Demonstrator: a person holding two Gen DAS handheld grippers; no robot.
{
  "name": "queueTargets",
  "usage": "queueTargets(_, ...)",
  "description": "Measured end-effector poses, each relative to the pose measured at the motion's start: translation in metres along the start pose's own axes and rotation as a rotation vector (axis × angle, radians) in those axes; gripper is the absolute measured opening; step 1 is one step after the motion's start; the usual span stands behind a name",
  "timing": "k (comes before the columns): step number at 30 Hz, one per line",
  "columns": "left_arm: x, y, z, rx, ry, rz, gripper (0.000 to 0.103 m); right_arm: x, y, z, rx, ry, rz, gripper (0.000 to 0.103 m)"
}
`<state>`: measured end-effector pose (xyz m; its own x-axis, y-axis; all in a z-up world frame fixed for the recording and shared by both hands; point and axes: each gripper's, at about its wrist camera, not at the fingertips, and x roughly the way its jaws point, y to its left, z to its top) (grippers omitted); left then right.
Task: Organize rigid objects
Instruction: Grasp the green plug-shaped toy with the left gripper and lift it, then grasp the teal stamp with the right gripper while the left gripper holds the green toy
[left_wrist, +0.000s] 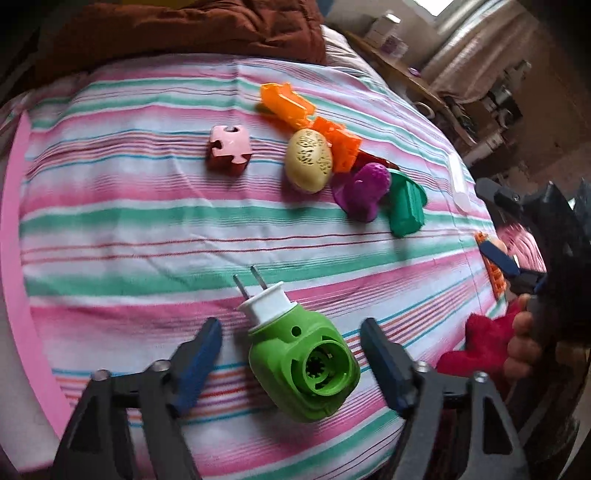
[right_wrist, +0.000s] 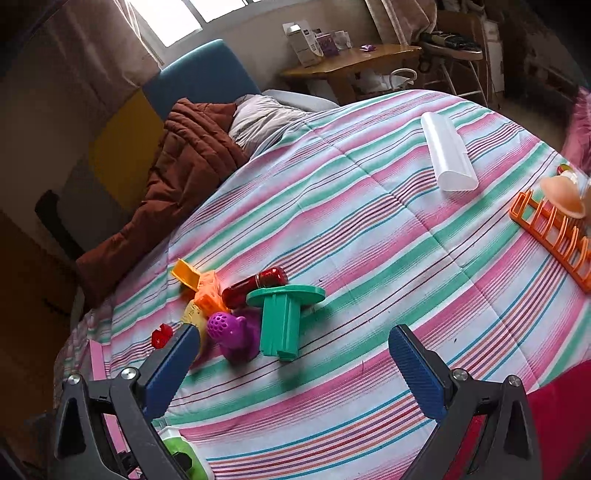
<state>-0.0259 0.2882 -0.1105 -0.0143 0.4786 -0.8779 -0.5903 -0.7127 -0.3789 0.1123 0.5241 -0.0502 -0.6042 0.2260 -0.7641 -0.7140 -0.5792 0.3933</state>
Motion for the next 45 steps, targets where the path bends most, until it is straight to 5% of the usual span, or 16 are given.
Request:
queueTargets(9, 0.010, -0.009, -0.006, -0.039, -0.047, 0.092, 0.081, 0.003, 0.001, -0.001, -0.002, 0.017, -0.006, 0.103)
queueTargets(13, 0.006, -0.007, -0.014, 0.020, -0.081, 0.102, 0.073, 0.009, 0.003, -0.002, -0.012, 0.043, -0.015, 0.103)
queueTargets(16, 0.003, -0.005, -0.018, 0.073, -0.088, 0.123, 0.056, 0.018, 0.005, -0.004, -0.026, 0.085, -0.033, 0.103)
queueTargets(32, -0.008, 0.007, -0.037, 0.172, -0.150, 0.071, 0.056, 0.063, 0.008, -0.021, -0.104, 0.295, -0.218, 0.086)
queueTargets(39, -0.005, 0.002, -0.042, 0.229, -0.160, 0.114, 0.053, 0.073, 0.014, -0.029, -0.160, 0.353, -0.264, 0.092)
queueTargets(41, -0.005, 0.003, -0.041, 0.223, -0.158, 0.111, 0.053, 0.069, 0.014, -0.027, -0.142, 0.344, -0.249, 0.087)
queueTargets(43, -0.006, 0.004, -0.041, 0.219, -0.155, 0.107, 0.053, 0.063, 0.010, -0.021, -0.104, 0.323, -0.218, 0.071)
queueTargets(45, -0.006, 0.004, -0.041, 0.219, -0.156, 0.107, 0.053, 0.060, 0.012, -0.013, -0.109, 0.301, -0.219, 0.070)
